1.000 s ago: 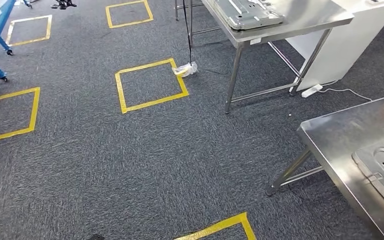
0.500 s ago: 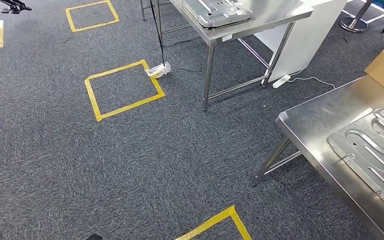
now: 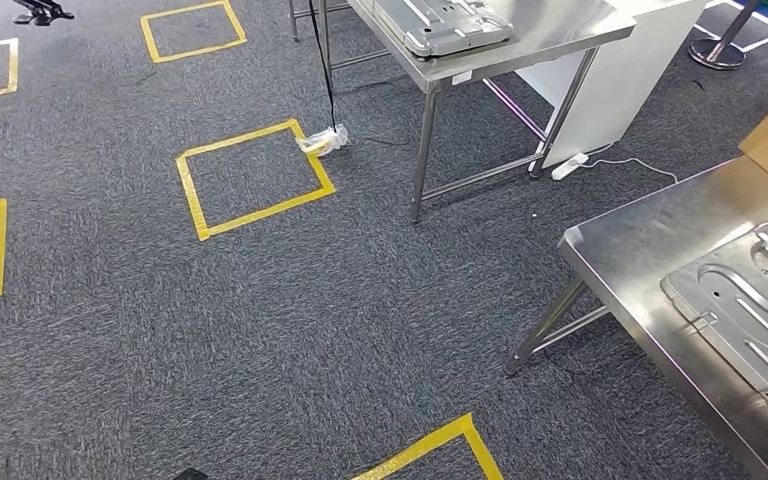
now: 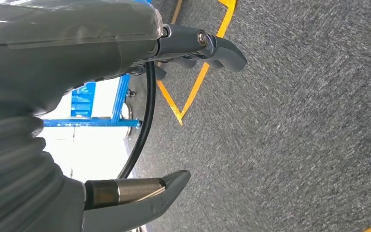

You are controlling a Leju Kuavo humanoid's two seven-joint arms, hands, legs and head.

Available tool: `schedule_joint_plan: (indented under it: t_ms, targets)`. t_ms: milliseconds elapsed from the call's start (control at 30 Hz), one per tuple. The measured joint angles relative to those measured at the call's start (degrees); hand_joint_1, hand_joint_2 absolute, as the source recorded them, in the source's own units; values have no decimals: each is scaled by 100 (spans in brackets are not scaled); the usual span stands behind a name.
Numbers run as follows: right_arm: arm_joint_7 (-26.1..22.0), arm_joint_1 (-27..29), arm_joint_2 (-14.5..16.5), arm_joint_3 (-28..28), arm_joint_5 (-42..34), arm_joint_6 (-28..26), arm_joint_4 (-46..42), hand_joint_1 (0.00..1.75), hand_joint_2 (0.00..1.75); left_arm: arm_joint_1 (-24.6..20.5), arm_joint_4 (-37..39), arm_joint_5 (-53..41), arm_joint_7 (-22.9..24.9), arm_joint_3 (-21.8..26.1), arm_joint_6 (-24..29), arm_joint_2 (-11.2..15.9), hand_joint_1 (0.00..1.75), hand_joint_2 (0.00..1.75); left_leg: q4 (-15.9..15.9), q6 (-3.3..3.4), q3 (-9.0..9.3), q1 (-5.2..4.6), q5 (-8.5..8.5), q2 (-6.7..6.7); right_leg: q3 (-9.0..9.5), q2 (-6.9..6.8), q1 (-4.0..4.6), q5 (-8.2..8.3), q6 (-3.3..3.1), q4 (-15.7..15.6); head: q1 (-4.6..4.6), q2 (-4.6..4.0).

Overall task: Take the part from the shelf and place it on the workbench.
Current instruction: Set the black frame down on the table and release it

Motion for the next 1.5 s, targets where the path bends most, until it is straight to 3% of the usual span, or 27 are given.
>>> schedule_joint_plan:
  t_ms: [267, 433, 667, 800, 1100, 1233, 1500]
  targets:
    - [103, -1286, 74, 1054, 394, -248, 1372, 175, 175, -10, 0, -19, -68, -8, -15, 28, 0, 175, -15, -5, -5, 11, 9, -5, -19, -9, 11, -2, -3, 35, 0, 0]
    - [291, -2022, 431, 1758, 597, -340, 2304, 175, 175, -13, 0, -20, -138, -11, -84, 29, 0, 175, -15, -24, -3, 17, 22, -14, -33, -18, 14, -1, -5, 52, 0, 0]
    - [376, -2422, 860, 2209, 688, -469, 3075, 175, 175, 5, 0, 16, -205, -10, -115, 49, 0, 175, -15, -30, -8, 22, 24, -31, -38, -31, 19, -6, -12, 62, -2, 0]
    - [350, -2513, 968, 2279, 701, -472, 3255, 0, 0, 9, 0, 23, -195, -9, -125, 57, 0, 175, -15, -31, -6, 24, 24, -29, -32, -29, 21, -6, -13, 62, -2, 0]
    - [335, -2543, 1062, 2328, 698, -474, 3347, 0, 0, 16, 0, 35, -185, -9, -78, 61, 0, 175, -13, -31, 1, 24, 24, -29, -23, -29, 23, -5, -14, 61, -2, 0]
    - [365, -2586, 1080, 2352, 680, -528, 3365, 0, 0, 30, 0, 128, -186, -5, -87, 57, 0, 0, -12, -33, 10, 30, 20, -24, 4, -25, 33, -5, -15, 55, -2, 0]
    - [370, -2555, 1102, 2420, 605, -885, 3074, 0, 0, 78, 0, 164, -204, -1, -98, -23, 0, 0, -9, -36, 13, 37, 18, -17, 20, -21, 43, 0, -20, 50, -2, 0]
